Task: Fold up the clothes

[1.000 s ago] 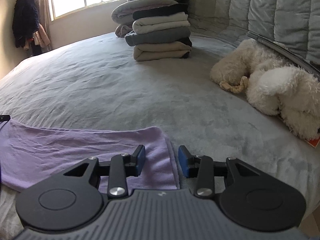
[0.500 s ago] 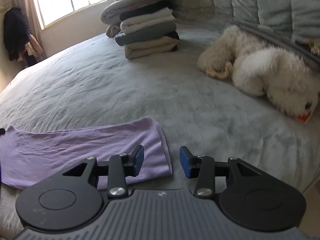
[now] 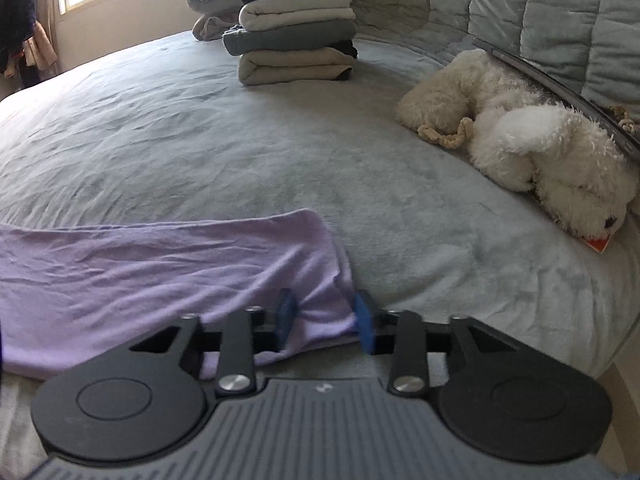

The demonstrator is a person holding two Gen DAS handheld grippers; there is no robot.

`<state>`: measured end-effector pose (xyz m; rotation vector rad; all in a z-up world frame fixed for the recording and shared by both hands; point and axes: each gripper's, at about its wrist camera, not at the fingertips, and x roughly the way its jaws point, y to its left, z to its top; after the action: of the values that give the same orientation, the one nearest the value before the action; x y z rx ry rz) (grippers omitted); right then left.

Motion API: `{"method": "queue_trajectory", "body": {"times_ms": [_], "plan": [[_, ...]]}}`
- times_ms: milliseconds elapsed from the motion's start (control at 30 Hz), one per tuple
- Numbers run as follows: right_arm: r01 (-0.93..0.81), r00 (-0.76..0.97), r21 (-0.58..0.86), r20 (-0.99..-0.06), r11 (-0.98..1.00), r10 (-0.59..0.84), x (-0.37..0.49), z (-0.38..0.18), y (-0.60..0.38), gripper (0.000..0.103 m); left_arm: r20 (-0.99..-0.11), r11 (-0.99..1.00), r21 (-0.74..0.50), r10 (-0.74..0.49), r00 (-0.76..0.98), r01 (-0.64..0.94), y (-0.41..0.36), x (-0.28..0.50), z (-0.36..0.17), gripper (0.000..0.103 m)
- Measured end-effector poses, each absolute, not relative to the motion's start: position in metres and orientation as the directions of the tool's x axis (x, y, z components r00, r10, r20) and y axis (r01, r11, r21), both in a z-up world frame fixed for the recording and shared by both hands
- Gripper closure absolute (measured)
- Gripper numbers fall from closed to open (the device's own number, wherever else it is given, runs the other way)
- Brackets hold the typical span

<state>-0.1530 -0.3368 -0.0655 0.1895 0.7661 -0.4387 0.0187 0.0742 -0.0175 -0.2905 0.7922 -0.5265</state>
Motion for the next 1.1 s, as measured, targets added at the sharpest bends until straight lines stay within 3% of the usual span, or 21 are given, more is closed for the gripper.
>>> {"method": "queue_trajectory", "body": {"times_ms": [33, 200, 600, 867, 1100], "plan": [[0.443, 0.638, 0.012, -0.707, 0.896, -0.306, -0.151, -0.065, -0.334, 0.093, -0.579, 0.805, -0.483, -0.589, 0.564, 0.344, 0.078, 0.02, -0.018, 0.021], [0.407, 0.667, 0.042, -0.697, 0.912, -0.265, -0.14, -0.05, -0.31, 0.094, -0.549, 0.71, -0.618, -0.697, 0.462, 0.336, 0.082, 0.028, -0.026, 0.021], [0.17, 0.768, 0.211, -0.641, 0.963, 0.005, -0.088, -0.006, -0.217, 0.094, -0.494, 0.565, -0.767, -0.822, 0.283, 0.303, 0.067, 0.038, -0.049, 0.019], [0.032, 0.748, 0.407, -0.615, 0.913, 0.248, -0.045, -0.009, -0.159, 0.094, -0.412, 0.515, -0.811, -0.84, 0.353, 0.279, 0.095, 0.045, -0.039, 0.022], [0.041, 0.746, 0.619, -0.541, 0.785, 0.388, -0.014, -0.018, -0.124, 0.094, -0.391, 0.52, -0.827, -0.805, 0.446, 0.214, 0.146, 0.049, -0.031, 0.022]]}}
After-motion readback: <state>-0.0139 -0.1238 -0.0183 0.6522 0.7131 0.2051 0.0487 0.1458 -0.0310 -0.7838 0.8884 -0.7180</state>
